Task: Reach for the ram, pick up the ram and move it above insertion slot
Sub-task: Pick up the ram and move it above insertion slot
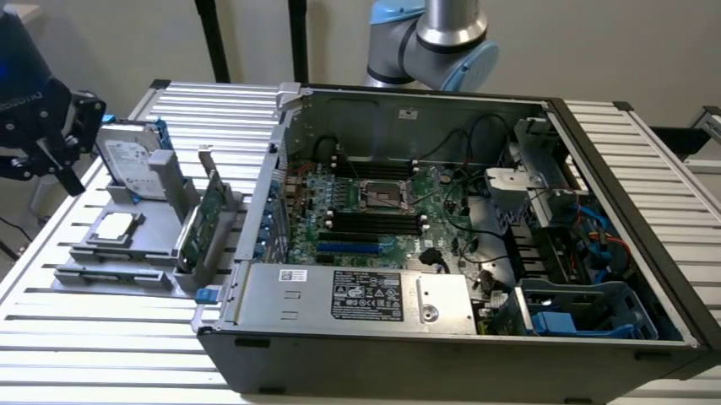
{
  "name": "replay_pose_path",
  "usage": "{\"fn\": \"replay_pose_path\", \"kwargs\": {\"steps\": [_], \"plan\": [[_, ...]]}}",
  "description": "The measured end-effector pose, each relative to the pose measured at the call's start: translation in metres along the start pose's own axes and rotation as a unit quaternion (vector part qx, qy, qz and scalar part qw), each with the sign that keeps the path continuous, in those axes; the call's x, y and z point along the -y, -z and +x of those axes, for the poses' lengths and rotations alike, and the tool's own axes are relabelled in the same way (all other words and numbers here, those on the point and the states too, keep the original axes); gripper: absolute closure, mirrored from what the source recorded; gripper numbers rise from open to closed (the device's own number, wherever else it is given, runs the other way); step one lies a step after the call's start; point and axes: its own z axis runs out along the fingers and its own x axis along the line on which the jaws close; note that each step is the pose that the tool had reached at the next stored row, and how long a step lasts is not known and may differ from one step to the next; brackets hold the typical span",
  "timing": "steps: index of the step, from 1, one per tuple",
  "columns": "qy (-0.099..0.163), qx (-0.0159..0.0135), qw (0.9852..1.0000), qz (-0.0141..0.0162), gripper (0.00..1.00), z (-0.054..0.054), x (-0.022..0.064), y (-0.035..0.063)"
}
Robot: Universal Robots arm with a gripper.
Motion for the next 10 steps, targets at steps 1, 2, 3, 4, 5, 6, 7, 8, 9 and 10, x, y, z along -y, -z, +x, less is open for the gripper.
{"fn": "replay_pose_path", "kwargs": {"steps": [1,2,3,4,5,6,7,8,9,10], "plan": [[0.009,-0.0004,1.0,0.0,0.89,0.0,0.0,-0.0001],[0.018,-0.0008,0.9998,0.0,0.89,0.0,0.0,-0.0003],[0.028,-0.0012,0.9996,0.0,0.89,0.0,0.0001,-0.0004],[0.037,-0.0015,0.9993,0.0,0.89,0.0,0.0001,-0.0006],[0.046,-0.0019,0.9989,0.0,0.89,0.0,0.0,-0.0007],[0.055,-0.0023,0.9985,0.0,0.89,0.0,0.0,-0.0009],[0.064,-0.0026,0.9979,0.0,0.89,0.0,0.0,-0.0011],[0.073,-0.003,0.9973,0.0,0.89,0.0,0.0001,-0.0012],[0.082,-0.0034,0.9966,0.0,0.89,0.0,0.0001,-0.0014],[0.091,-0.0038,0.9958,0.0,0.89,0.0,0.0,-0.0016]]}}
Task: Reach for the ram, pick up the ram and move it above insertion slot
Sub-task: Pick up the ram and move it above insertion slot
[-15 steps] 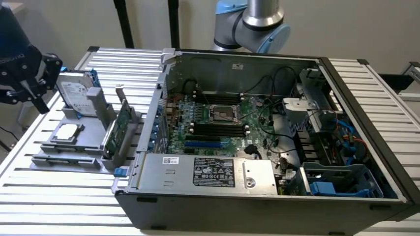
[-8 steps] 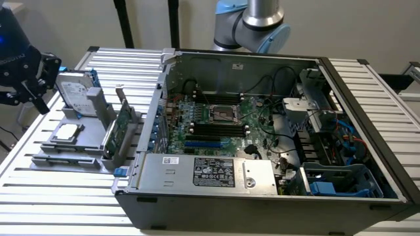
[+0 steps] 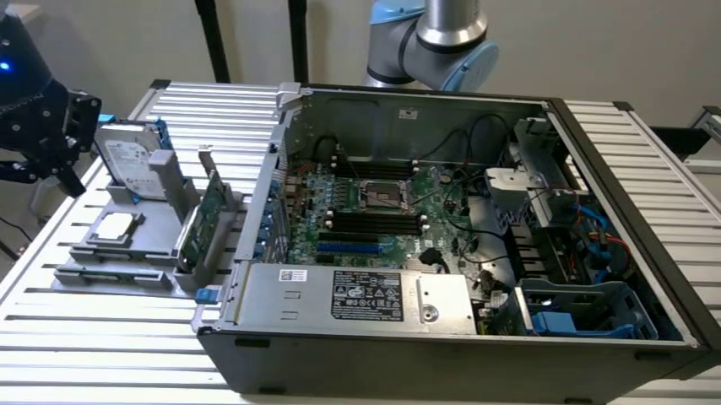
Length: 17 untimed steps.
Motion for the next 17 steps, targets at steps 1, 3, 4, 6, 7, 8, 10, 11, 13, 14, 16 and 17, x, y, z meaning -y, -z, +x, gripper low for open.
{"fn": "replay_pose_path", "kwargs": {"steps": [1,3,4,6,7,8,10,11,13,14,16,17], "plan": [[0.009,-0.0004,1.0,0.0,0.89,0.0,0.0,-0.0002],[0.027,-0.0012,0.9996,0.0,0.89,0.0,0.0,-0.0005],[0.037,-0.0016,0.9993,0.0,0.89,0.0,0.0001,-0.0007],[0.055,-0.0023,0.9985,0.0,0.89,0.0,0.0001,-0.0012],[0.064,-0.0027,0.998,0.0,0.89,-0.0001,0.0001,-0.0014],[0.073,-0.003,0.9973,0.0,0.89,0.0,0.0001,-0.0019],[0.091,-0.0038,0.9959,0.0,0.89,0.0,0.0001,-0.0024],[0.1,-0.0041,0.995,0.0,0.89,0.0,0.0001,-0.0028],[0.118,-0.0047,0.993,0.0,0.89,0.0,0.0002,-0.0039],[0.127,-0.0049,0.9919,0.0,0.89,0.0,0.0002,-0.0045],[0.145,-0.0053,0.9895,-0.0001,0.89,0.0,0.0003,-0.0057],[0.154,-0.0054,0.9881,-0.0001,0.89,0.0,0.0003,-0.0064]]}}
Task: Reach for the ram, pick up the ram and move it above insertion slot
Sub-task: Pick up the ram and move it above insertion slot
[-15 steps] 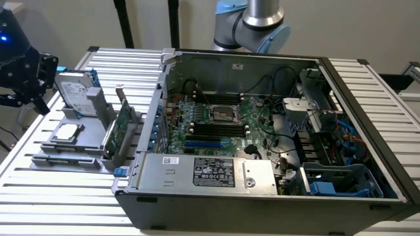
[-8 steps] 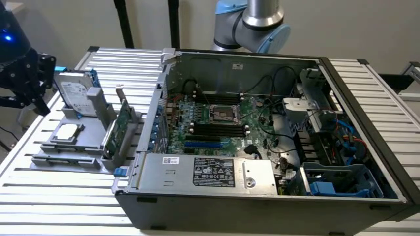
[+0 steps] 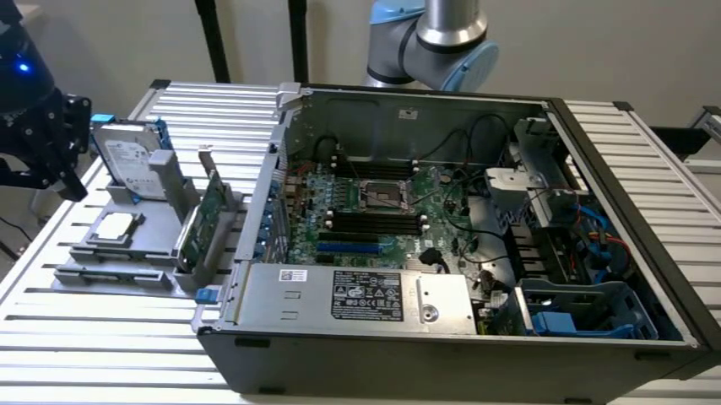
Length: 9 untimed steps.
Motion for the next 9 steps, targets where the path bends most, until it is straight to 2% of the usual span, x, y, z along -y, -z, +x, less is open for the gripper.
{"fn": "replay_pose_path", "kwargs": {"steps": [5,9], "plan": [[0.046,-0.0009,0.999,0.0,0.89,0.0,0.0001,-0.0032],[0.082,0.0008,0.9966,-0.0001,0.89,0.0,0.0002,-0.0065]]}}
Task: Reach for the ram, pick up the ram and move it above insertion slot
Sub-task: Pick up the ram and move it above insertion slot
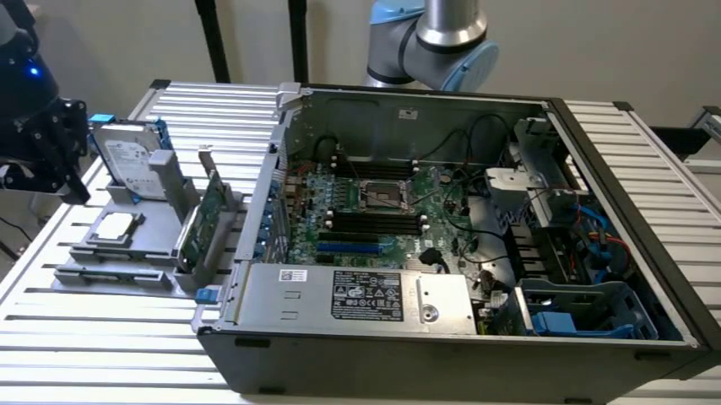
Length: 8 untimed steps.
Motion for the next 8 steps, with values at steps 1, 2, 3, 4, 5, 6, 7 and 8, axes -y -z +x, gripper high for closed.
{"fn": "replay_pose_path", "kwargs": {"steps": [1,2,3,4,5,6,7,8], "plan": [[0.009,0.0007,1.0,0.0001,0.89,0.0,0.0,-0.0008],[0.017,0.0015,0.9999,0.0001,0.89,0.0,0.0,-0.0014],[0.024,0.0025,0.9997,0.0001,0.89,0.0001,-0.0001,-0.002],[0.029,0.0036,0.9996,0.0003,0.89,0.0001,-0.0003,-0.0026],[0.033,0.0047,0.9995,0.0005,0.89,0.0001,-0.0009,-0.0032],[0.035,0.0053,0.9994,0.0006,0.89,0.0001,-0.002,-0.0034],[0.036,0.0054,0.9993,0.0007,0.89,0.0001,-0.0039,-0.0035],[0.036,0.0055,0.9993,0.0008,0.89,0.0001,-0.0056,-0.0035]]}}
